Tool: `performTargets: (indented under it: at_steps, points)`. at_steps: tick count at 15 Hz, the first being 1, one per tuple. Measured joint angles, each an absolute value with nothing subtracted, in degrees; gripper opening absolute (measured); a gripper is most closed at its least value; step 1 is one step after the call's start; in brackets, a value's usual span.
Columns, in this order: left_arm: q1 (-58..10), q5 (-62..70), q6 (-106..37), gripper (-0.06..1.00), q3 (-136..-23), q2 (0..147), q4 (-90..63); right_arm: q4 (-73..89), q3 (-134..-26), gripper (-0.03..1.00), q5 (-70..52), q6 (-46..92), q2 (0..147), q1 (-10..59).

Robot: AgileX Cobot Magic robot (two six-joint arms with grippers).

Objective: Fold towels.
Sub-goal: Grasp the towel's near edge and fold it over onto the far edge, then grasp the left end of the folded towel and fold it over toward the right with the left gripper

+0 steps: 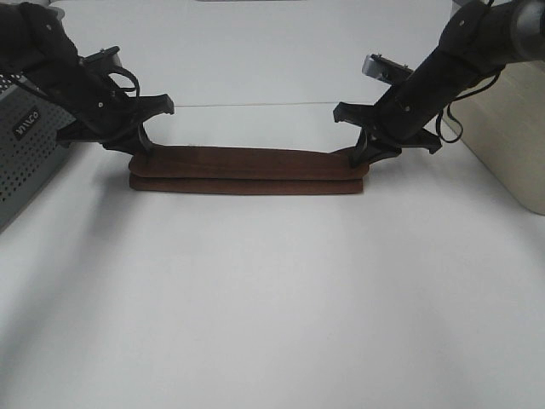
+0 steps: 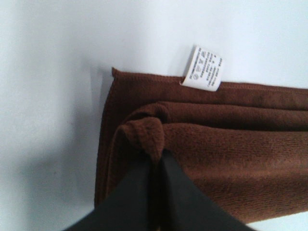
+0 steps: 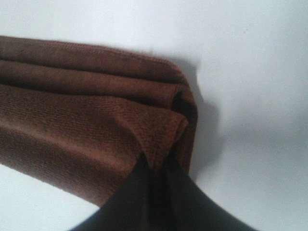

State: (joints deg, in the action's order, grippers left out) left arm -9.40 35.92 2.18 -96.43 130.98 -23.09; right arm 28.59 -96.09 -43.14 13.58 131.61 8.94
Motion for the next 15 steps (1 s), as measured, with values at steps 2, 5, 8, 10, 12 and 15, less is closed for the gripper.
performTargets:
  at_steps: [2,5,8,10,12,15]
  points:
    - [-9.40,35.81,2.18,0.25,-98.32,132.93,-22.80,28.71,-96.14,0.26,-42.17,13.58,133.10,8.94]
    - [-9.40,35.81,2.18,0.77,-98.89,133.16,-22.35,28.25,-96.37,0.70,-42.00,13.58,132.98,8.88]
    - [-9.40,35.87,2.18,0.77,-98.95,133.56,-22.06,25.55,-96.77,0.78,-42.69,13.58,130.00,8.88]
    - [-9.40,35.87,2.18,0.76,-98.95,133.79,-22.06,25.50,-96.77,0.78,-42.80,13.58,129.66,8.88]
    - [-9.40,35.92,2.18,0.74,-98.95,135.10,-22.17,25.38,-96.77,0.78,-42.91,13.58,129.49,8.88]
    - [-9.40,36.04,2.18,0.56,-99.06,135.91,-22.40,25.38,-96.77,0.78,-42.91,13.58,129.49,8.88]
